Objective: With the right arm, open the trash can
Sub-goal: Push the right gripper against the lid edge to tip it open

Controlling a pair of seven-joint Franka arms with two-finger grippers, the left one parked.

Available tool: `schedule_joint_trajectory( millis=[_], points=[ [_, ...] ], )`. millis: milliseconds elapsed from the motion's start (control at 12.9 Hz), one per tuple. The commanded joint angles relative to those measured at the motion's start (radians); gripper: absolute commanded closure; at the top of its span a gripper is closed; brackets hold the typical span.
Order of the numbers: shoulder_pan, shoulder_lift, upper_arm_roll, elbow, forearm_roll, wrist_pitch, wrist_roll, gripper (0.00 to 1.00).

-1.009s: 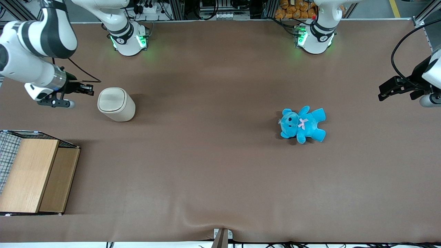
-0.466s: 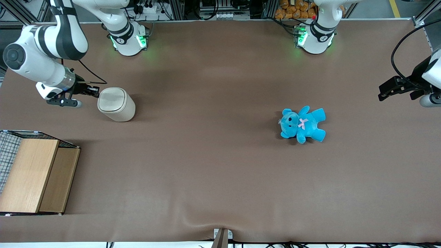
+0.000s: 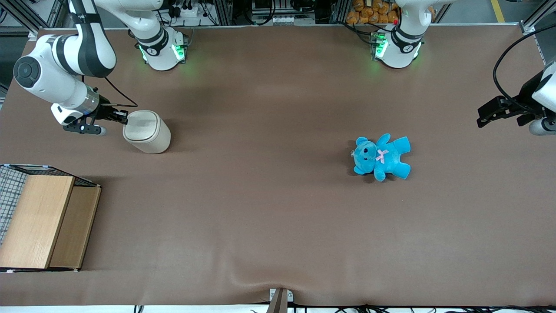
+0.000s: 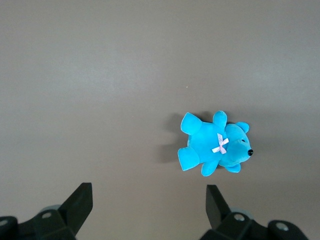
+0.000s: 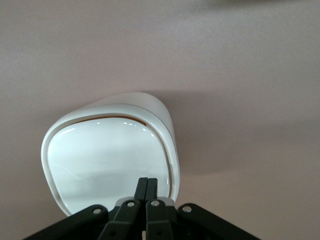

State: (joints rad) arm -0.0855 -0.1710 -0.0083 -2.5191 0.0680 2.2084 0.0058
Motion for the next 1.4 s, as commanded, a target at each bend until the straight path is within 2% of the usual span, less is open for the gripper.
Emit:
schedule_joint_trajectory(
  millis=[0, 853, 1319],
  points=[
    [-0.014, 0.018, 0.002, -0.023, -0.013, 0.054, -0.021, 1.0],
    [-0.013, 0.057, 0.002, -0.053, -0.013, 0.134, -0.02, 1.0],
    [-0.007, 0.041, 0.007, 0.095, -0.001, -0.145, 0.005, 1.0]
  ],
)
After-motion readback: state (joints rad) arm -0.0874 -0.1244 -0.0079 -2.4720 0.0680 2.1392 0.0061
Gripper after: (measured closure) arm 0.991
